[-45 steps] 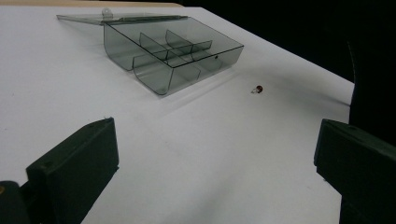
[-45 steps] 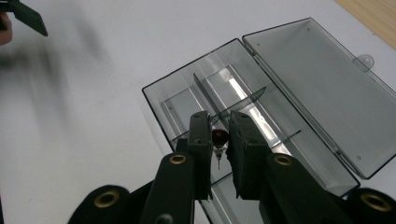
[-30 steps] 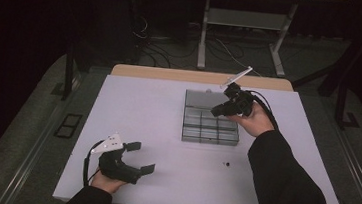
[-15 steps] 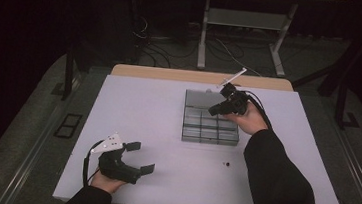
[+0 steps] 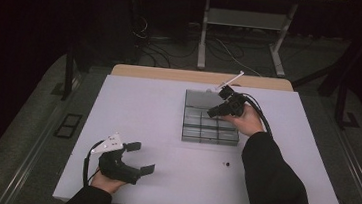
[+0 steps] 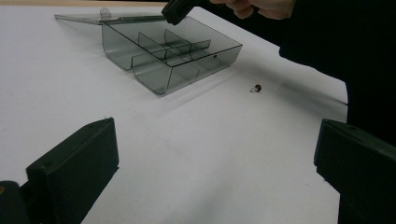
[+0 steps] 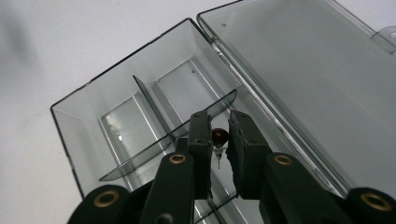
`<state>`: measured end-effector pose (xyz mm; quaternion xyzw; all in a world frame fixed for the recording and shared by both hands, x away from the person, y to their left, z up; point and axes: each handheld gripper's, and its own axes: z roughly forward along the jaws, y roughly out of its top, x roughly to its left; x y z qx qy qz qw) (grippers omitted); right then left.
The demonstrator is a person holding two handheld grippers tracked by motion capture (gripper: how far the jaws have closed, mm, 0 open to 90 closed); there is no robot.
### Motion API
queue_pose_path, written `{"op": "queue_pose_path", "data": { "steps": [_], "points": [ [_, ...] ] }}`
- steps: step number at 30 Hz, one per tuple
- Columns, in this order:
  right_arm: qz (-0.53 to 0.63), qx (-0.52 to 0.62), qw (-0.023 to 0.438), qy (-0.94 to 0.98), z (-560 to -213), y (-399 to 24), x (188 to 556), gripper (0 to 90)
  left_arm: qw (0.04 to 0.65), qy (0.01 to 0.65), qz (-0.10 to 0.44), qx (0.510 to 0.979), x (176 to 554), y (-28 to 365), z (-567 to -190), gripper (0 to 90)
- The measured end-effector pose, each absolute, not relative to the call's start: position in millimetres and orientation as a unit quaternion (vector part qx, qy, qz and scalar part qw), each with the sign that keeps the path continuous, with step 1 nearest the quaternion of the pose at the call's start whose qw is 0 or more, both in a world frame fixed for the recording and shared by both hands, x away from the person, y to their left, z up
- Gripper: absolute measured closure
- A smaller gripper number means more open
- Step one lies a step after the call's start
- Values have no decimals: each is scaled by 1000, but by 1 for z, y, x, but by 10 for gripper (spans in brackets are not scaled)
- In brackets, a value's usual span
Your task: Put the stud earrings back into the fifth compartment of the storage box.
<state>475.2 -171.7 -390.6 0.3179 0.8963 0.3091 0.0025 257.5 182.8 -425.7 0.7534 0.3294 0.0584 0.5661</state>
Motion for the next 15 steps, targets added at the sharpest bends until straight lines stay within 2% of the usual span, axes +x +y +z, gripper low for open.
{"op": "queue_pose_path", "data": {
  "steps": [15],
  "points": [
    [296,322,-1,899,-413,-162,480,778,567,331,56,752,258,184,-426,0]
  ]
}}
